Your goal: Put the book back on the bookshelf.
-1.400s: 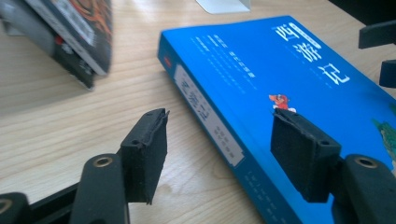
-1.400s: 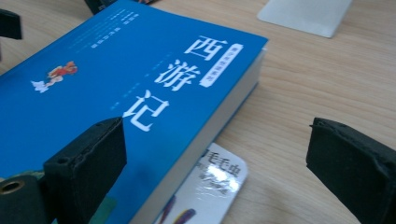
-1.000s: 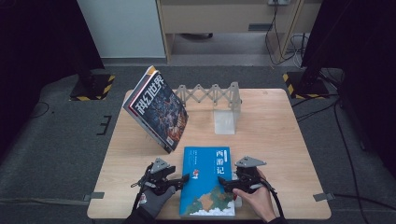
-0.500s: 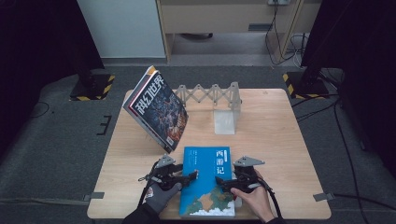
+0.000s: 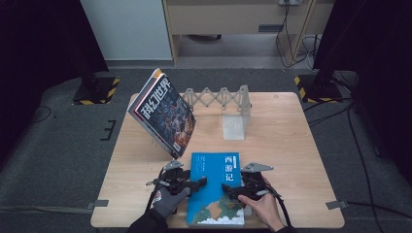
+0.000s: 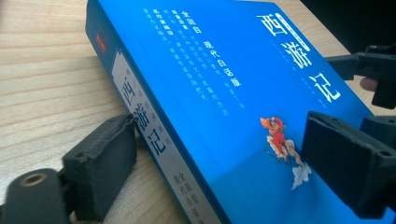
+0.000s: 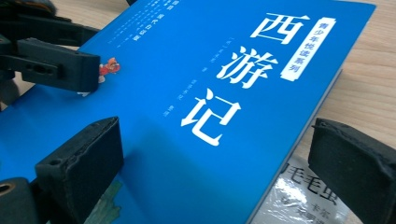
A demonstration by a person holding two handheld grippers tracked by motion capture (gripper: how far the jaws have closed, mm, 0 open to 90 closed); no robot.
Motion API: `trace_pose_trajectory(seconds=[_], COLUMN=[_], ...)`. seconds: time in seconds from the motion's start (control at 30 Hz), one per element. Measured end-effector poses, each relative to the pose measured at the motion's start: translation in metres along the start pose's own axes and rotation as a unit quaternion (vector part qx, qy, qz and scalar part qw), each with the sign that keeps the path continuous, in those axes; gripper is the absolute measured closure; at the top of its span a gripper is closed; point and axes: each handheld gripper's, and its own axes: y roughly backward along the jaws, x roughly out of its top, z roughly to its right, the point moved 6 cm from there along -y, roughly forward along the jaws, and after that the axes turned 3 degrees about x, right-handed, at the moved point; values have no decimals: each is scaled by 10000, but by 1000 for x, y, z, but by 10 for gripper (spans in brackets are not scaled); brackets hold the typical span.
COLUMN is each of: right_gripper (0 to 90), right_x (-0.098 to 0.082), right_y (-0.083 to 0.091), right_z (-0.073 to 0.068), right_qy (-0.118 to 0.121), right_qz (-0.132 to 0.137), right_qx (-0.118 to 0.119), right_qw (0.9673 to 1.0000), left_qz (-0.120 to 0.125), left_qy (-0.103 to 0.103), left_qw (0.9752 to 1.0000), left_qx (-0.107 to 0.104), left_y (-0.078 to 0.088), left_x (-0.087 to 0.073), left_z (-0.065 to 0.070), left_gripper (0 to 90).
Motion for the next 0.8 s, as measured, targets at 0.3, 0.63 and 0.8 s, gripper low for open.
trace_pose_trajectory(seconds=[0.3, 0.63, 0.8], right_gripper=[38, 18, 18], right_x=[0, -2, -3], right_y=[-2, -4, -4], right_z=[0, 0, 0], right_qy=[-21, -42, -83], right_qz=[-26, 24, 90], right_qx=[74, 128, 158], right_qw=[10000, 9999, 9998], left_qz=[-22, -38, -135], left_qy=[145, 220, 366], left_qw=[9998, 9997, 9991], left_qx=[-142, -62, -137], left_y=[-2, -2, 0], left_x=[-1, -2, -3], left_z=[-3, 0, 1], left_gripper=[75, 78, 115])
